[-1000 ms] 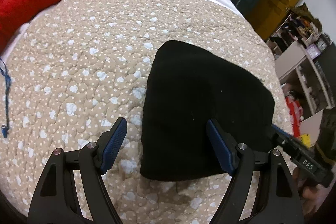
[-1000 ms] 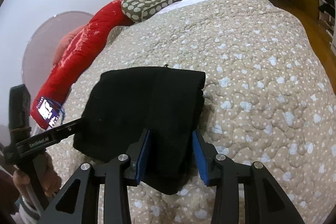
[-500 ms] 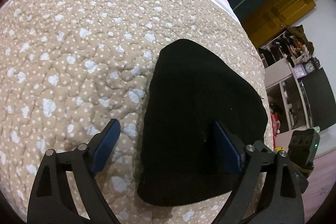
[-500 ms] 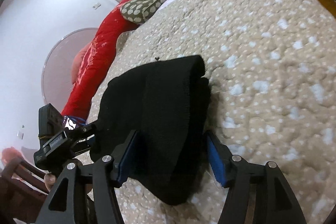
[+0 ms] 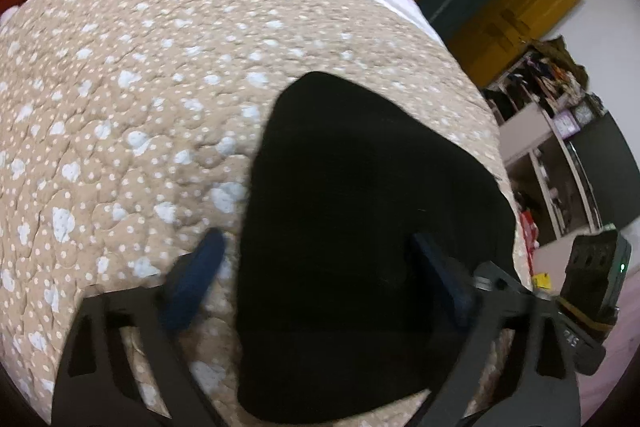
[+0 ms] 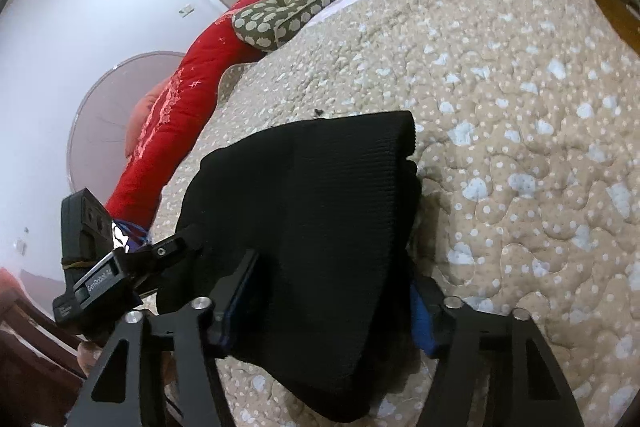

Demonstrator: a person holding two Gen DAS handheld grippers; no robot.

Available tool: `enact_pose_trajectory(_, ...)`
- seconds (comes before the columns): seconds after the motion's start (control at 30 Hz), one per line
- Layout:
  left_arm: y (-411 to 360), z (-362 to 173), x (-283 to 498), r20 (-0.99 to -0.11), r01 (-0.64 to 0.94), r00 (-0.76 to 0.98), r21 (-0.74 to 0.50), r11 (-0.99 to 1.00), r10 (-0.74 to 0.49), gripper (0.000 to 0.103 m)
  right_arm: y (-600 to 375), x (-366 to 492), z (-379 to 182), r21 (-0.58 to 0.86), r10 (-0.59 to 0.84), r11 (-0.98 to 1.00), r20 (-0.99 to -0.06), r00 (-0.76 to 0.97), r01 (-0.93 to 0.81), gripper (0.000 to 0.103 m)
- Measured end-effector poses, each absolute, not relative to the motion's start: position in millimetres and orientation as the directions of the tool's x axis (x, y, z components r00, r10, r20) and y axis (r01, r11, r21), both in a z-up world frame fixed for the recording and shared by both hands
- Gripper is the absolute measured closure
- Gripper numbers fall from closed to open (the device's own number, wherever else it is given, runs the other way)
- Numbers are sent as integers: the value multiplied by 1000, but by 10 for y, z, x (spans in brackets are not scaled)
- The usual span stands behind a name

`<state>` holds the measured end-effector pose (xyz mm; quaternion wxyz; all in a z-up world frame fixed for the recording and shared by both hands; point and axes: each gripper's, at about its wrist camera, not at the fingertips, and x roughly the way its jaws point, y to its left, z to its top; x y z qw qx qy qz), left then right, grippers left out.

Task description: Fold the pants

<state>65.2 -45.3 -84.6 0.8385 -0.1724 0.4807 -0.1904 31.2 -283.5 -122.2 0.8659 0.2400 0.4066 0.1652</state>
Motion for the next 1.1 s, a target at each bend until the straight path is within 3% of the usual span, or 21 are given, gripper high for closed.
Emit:
enact_pose_trajectory(0.2, -450, -666, 714, -731, 177, 473, -467, 866, -491, 39, -2664, 301, -889, 435, 432, 884, -617, 658, -172, 59)
enact_pose_trajectory(0.5, -291, -352, 1219, -717, 140, 561, -410, 901, -414, 39, -2524, 952, -652, 440, 456, 872, -566, 686, -217, 60)
enact_pose_trajectory(0.67, -216, -737, 1577, -798, 53, 481, -387, 921, -363, 38, -2461, 1497, -938, 423, 425, 891, -649, 631, -165, 55)
enact_pose_trajectory(0.73, -156, -807, 1584, -784, 44, 475, -432, 901, -400, 35, -2477, 1593, -1068, 409, 406, 902, -693, 596, -139, 49)
enact_pose_trajectory(0.87, -130, -714, 1552, -792, 53, 485, -397, 916, -371, 35, -2628, 1424, -890, 400, 388, 908, -686, 615, -126, 49)
enact_pose_trajectory(0.97, -199, -566, 1502, -794, 57, 529, -320, 946, -301, 35, -2693, 1292, -643, 396, 380, 907, -630, 678, -141, 49)
enact_pose_trajectory(1.1, -301, -490, 1559, -790, 60, 566, -247, 967, -237, 35, -2512, 1366, -447, 359, 406, 907, -609, 681, -220, 56)
